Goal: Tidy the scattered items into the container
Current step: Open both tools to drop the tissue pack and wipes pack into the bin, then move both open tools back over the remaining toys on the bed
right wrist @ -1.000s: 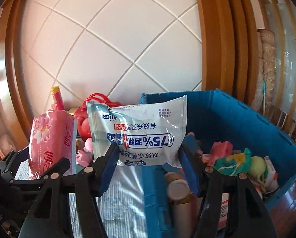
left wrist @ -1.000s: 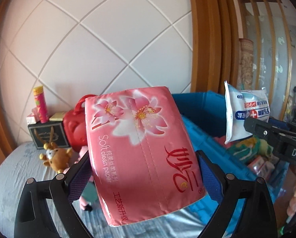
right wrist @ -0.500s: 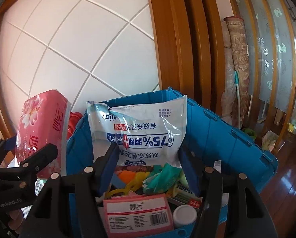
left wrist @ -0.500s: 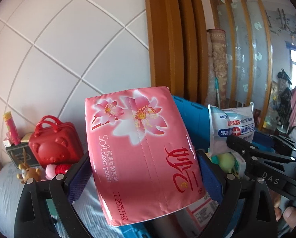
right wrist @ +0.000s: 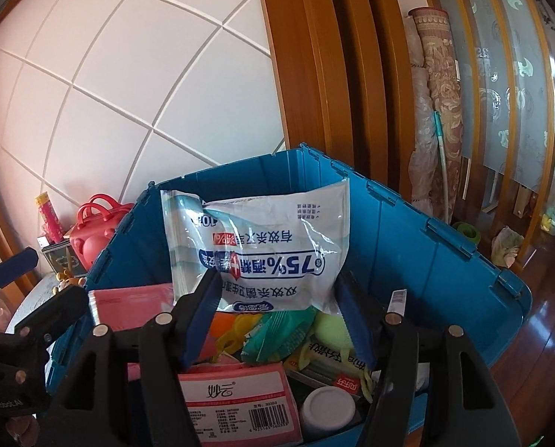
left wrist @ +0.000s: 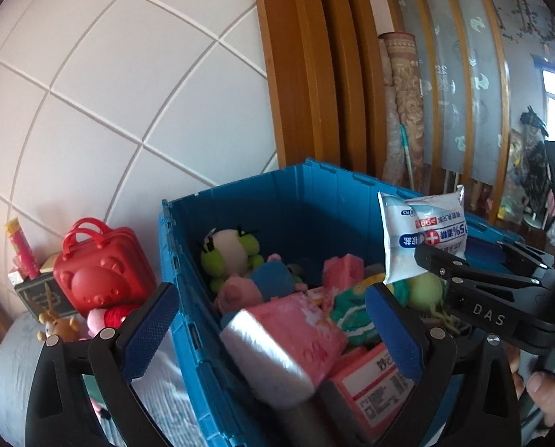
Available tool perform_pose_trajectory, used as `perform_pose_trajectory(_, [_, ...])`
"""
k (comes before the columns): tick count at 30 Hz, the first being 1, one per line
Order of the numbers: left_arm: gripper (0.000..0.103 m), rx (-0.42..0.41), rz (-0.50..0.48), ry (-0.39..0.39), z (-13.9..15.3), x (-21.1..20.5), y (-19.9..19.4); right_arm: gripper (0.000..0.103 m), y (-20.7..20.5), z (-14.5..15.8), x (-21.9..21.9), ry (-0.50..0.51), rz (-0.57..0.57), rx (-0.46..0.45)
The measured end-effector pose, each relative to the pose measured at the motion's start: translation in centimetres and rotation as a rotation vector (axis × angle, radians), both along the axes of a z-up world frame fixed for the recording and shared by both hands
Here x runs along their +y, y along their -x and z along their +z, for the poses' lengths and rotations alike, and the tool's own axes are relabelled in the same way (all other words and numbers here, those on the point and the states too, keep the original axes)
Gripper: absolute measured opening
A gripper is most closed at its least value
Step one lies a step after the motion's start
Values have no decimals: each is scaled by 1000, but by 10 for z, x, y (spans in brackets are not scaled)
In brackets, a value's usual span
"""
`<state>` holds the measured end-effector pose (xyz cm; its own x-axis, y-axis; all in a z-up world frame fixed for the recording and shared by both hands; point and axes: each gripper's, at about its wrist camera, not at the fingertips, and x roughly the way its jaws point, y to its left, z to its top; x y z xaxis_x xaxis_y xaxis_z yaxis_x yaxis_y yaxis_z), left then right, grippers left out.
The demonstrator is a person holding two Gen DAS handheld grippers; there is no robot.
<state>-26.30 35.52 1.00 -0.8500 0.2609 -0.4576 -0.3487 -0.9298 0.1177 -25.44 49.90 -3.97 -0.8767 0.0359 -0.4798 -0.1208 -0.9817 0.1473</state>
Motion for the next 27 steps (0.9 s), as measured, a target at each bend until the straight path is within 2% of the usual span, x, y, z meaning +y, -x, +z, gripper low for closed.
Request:
perform_pose_trajectory(2, [102,-7,2,-8,1,-2,1,67,1,0,0,3,-3,-2])
perform_pose_trajectory(3, [102,-11,3,-11,1,-3,2,72,1,-1,0,5,-6,-1])
perform_pose_trajectory(6, [102,-10,6,-15,1,-5,2,98,1,-1,3,14,-14,-1])
perform_pose_trajectory(7, [102,-8,6,-15,0,-6,1,103,0,-1,4,12,-16,-2])
perform_pose_trajectory(18, [102,-7,47,-70,3,-30,-4,103,-7,6,0,-2,-26,3])
perform_pose_trajectory(27, [102,-2,149,-118,2,-98,-10,103,-8,25,-51,-31,47,56])
